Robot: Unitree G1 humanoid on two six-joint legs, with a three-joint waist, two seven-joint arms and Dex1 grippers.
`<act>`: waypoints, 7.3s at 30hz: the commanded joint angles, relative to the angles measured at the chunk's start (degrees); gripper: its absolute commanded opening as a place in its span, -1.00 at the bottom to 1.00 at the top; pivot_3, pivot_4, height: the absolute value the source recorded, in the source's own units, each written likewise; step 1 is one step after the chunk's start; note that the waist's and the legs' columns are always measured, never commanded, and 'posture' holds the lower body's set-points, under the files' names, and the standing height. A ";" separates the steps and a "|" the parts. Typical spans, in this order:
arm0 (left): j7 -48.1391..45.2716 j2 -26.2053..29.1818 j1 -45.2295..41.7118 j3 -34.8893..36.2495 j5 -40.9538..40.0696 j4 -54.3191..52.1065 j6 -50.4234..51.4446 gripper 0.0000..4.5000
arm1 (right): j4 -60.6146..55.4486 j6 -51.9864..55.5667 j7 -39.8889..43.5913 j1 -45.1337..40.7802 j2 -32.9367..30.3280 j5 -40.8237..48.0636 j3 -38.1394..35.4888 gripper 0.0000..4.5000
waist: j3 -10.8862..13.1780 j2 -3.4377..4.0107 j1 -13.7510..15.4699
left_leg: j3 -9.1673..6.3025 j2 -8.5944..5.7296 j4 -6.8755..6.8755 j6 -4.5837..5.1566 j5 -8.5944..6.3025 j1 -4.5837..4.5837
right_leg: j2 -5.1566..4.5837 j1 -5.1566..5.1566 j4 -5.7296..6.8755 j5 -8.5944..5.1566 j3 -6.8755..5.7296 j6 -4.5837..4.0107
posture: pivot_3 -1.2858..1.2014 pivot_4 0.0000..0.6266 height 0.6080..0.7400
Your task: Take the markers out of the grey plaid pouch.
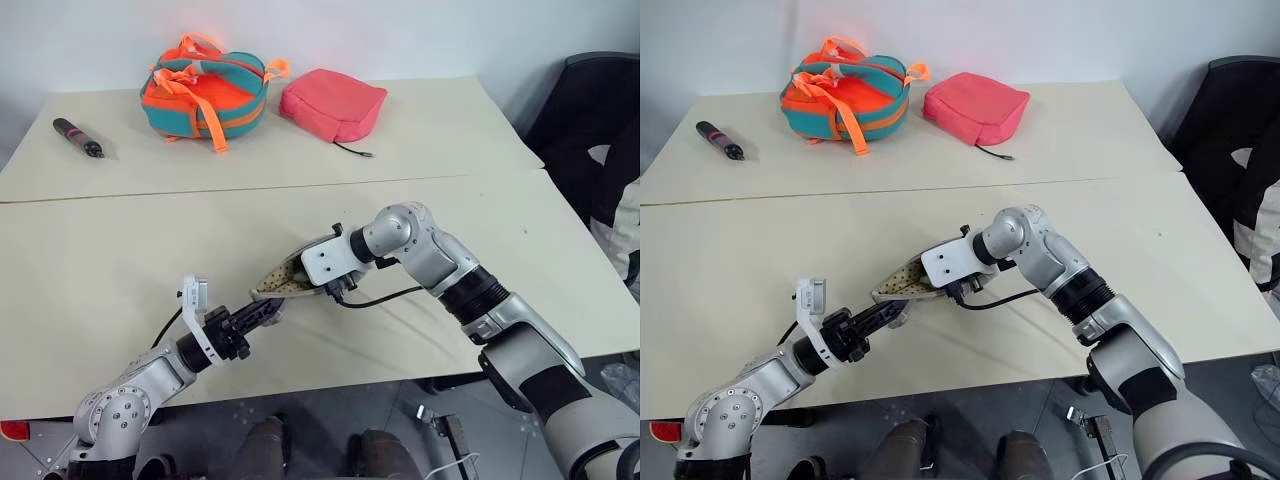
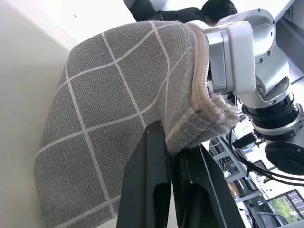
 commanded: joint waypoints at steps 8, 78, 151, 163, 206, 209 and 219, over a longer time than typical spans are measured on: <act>0.42 0.10 0.47 2.69 0.12 -1.63 -1.06 -1.00 | -8.93 11.50 8.07 1.11 -0.63 18.54 -12.12 -0.51 | 0.00 0.00 0.08 | -0.02 0.00 -0.02 0.01 0.00 -0.04 | -0.01 -0.02 -0.02 0.00 -0.02 0.00 | 0.03 -0.52 1.00; 0.55 -0.23 -3.95 0.86 4.97 -1.60 -1.91 -1.00 | -3.18 0.26 6.26 -2.56 -5.58 18.64 -13.10 -0.51 | 0.03 0.04 -0.54 | 0.49 -0.04 0.15 0.39 -0.25 -0.09 | -0.14 -0.07 -0.07 0.20 -0.01 0.29 | 0.03 -0.52 1.00; -3.50 1.80 -6.13 -4.53 4.92 -0.38 2.49 -1.00 | -6.20 7.32 11.23 5.30 -6.72 2.41 2.85 -0.57 | -0.02 -0.04 -1.05 | 0.54 0.01 0.22 0.33 -0.30 0.08 | -0.11 0.01 -0.13 0.20 0.09 0.29 | 0.03 -0.52 1.00; -3.79 4.25 -5.52 -1.52 5.39 -1.07 1.90 -1.00 | -4.98 12.27 8.99 -0.24 -0.94 18.80 -12.54 -0.75 | 0.00 -0.01 -1.08 | 0.54 0.02 0.01 0.29 -0.34 0.40 | -0.12 0.33 -0.31 0.20 0.12 0.29 | 0.03 -0.52 1.00; 4.62 12.97 -4.56 -0.37 60.33 11.62 -43.61 -1.00 | -0.13 -1.68 -3.82 7.31 -2.14 10.97 -9.98 -0.75 | 0.06 0.01 -1.22 | 1.29 0.21 -0.02 0.43 -0.56 -0.01 | -0.26 -0.59 0.09 0.36 -0.12 0.39 | 0.03 -0.52 1.00; 4.43 12.13 -4.62 0.46 58.97 11.13 -42.95 -0.57 | -0.49 -0.75 -4.65 7.34 -1.04 12.12 -11.18 -0.30 | 0.06 0.01 -1.22 | 1.28 0.21 0.02 0.44 -0.56 0.04 | -0.29 -0.49 0.09 0.37 -0.14 0.36 | 0.03 -0.52 1.00; -0.54 6.66 -1.94 4.89 41.58 1.79 -35.18 0.68 | -4.62 5.18 -3.34 8.76 0.10 19.65 -14.92 0.92 | 0.06 0.01 -1.17 | 1.17 0.19 0.05 0.48 -0.59 0.00 | -0.33 -0.42 0.07 0.38 -0.26 0.35 | 0.03 -0.52 1.00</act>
